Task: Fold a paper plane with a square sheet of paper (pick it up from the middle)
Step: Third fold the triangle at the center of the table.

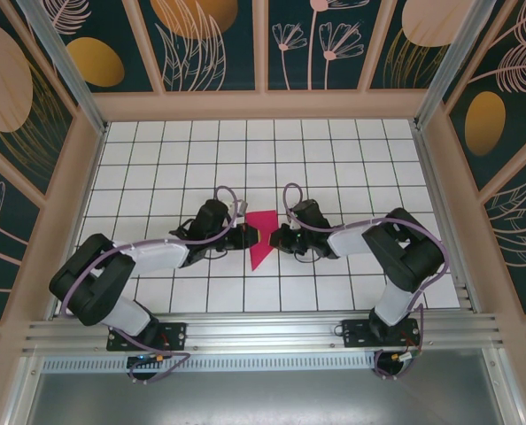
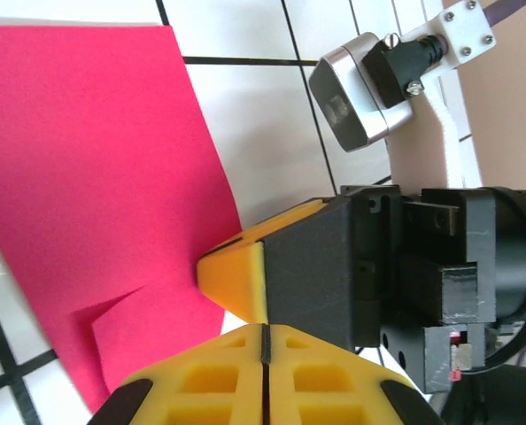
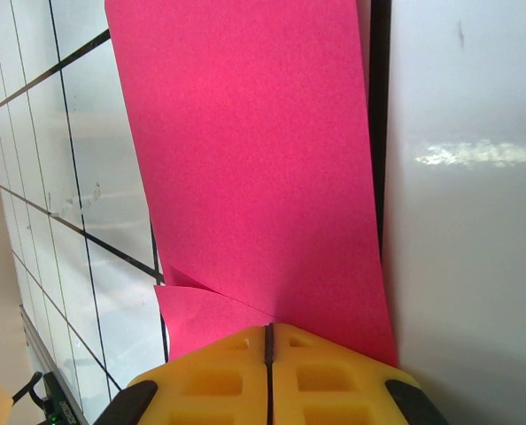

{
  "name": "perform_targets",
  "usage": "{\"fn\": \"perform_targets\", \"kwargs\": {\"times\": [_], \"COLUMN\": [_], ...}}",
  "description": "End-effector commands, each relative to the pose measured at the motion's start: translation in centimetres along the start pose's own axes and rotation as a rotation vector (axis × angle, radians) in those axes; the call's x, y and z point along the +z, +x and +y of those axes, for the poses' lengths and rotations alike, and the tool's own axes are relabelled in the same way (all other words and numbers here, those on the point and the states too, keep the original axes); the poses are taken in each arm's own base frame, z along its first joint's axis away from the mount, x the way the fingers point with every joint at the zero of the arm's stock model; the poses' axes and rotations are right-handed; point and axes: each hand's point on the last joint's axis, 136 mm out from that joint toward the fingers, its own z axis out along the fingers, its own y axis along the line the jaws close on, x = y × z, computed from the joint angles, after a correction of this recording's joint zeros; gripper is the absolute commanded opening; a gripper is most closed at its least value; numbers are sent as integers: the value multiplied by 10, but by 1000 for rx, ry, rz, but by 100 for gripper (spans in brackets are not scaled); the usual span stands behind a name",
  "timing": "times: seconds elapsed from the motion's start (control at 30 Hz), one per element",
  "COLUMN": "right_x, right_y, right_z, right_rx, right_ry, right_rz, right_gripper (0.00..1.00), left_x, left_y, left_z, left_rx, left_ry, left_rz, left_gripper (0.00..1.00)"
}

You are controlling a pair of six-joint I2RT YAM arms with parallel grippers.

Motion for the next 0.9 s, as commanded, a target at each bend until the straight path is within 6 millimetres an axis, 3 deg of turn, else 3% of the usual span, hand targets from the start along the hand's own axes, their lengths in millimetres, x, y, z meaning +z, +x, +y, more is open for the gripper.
{"fn": "perform_targets", "kwargs": {"times": [0.0, 0.2, 0.5, 0.67, 0.87], "right_x": [0, 1, 1, 1, 0], "right_y": [8, 8, 6, 5, 5], "right_z": [-31, -30, -30, -33, -36], "right_rx": [41, 47, 52, 52, 53], "right_ry": [105, 98, 104, 127, 138], "right_rz": [-2, -5, -15, -19, -22], "right_gripper": [9, 10, 10, 10, 10], "left_x": [4, 21, 31, 31, 17], "left_y": [13, 33, 65, 94, 111], "left_z": [-4, 1, 27, 35, 49], "left_rx": [-54, -52, -85, -98, -95], "left_ry": [64, 33, -44, -34, -95], "left_rz": [50, 153, 250, 336, 370], "left_gripper": [8, 8, 9, 10, 11]}}
